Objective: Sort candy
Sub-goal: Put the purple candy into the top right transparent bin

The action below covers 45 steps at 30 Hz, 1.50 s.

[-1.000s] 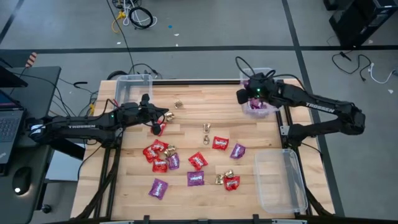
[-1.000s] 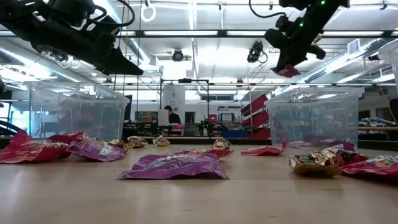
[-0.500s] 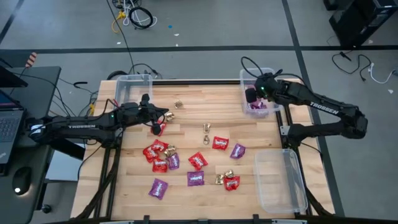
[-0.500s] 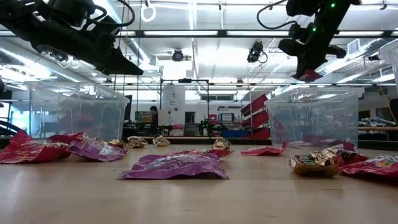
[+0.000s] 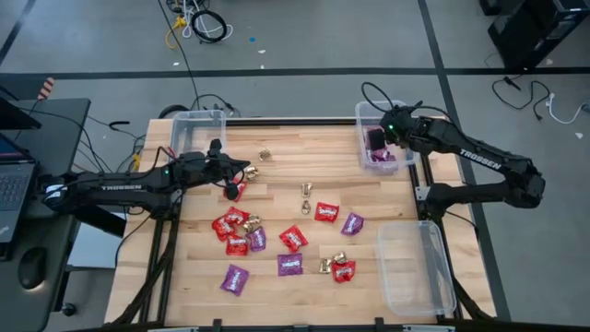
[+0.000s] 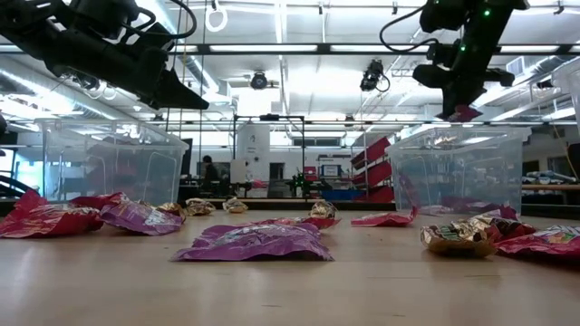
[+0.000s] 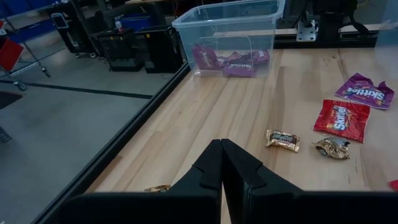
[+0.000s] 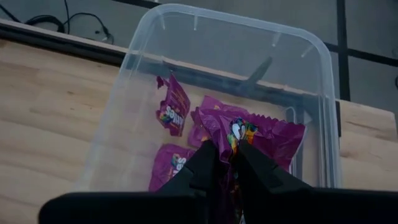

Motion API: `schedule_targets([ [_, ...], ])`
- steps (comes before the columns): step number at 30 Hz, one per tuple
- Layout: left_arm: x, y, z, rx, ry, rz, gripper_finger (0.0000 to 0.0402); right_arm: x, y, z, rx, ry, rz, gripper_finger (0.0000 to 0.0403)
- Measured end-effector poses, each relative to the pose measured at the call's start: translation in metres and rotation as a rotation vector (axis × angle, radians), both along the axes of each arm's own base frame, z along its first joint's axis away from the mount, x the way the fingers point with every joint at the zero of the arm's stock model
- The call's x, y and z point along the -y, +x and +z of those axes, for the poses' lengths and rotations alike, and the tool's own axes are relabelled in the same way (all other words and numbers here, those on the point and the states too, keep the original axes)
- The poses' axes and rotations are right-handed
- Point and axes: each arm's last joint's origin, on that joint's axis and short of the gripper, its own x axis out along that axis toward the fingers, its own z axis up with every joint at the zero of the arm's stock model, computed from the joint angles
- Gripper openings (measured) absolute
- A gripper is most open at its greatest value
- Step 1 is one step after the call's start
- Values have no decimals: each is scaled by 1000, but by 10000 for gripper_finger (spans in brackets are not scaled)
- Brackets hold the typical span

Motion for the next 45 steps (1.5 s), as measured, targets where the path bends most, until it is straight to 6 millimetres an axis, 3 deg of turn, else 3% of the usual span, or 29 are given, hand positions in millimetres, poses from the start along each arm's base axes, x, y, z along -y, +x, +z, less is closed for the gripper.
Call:
schedule_targets([
  [36, 0, 0, 0, 0, 0, 0, 9, -8, -4, -7, 44, 177, -25, 48],
  [45, 0, 0, 0, 0, 0, 0, 9, -8, -6, -23, 17, 194, -36, 48],
])
